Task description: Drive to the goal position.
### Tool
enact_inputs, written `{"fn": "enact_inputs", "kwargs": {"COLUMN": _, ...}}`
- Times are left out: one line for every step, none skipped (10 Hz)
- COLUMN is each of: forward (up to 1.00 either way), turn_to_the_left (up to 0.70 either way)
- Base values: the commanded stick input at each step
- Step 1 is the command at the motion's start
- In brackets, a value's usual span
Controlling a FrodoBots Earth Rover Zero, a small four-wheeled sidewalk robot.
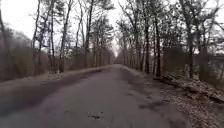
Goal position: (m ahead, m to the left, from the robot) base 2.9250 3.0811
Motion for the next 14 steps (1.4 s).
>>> {"fn": "enact_inputs", "kwargs": {"forward": 0.85, "turn_to_the_left": -0.20}}
{"fn": "enact_inputs", "kwargs": {"forward": 0.85, "turn_to_the_left": -0.09}}
{"fn": "enact_inputs", "kwargs": {"forward": 0.85, "turn_to_the_left": 0.00}}
{"fn": "enact_inputs", "kwargs": {"forward": 0.85, "turn_to_the_left": 0.00}}
{"fn": "enact_inputs", "kwargs": {"forward": 0.85, "turn_to_the_left": 0.00}}
{"fn": "enact_inputs", "kwargs": {"forward": 0.85, "turn_to_the_left": 0.00}}
{"fn": "enact_inputs", "kwargs": {"forward": 0.85, "turn_to_the_left": 0.00}}
{"fn": "enact_inputs", "kwargs": {"forward": 0.85, "turn_to_the_left": 0.00}}
{"fn": "enact_inputs", "kwargs": {"forward": 0.85, "turn_to_the_left": 0.00}}
{"fn": "enact_inputs", "kwargs": {"forward": 0.85, "turn_to_the_left": 0.00}}
{"fn": "enact_inputs", "kwargs": {"forward": 0.85, "turn_to_the_left": 0.00}}
{"fn": "enact_inputs", "kwargs": {"forward": 0.85, "turn_to_the_left": 0.00}}
{"fn": "enact_inputs", "kwargs": {"forward": 0.85, "turn_to_the_left": 0.00}}
{"fn": "enact_inputs", "kwargs": {"forward": 0.85, "turn_to_the_left": 0.05}}
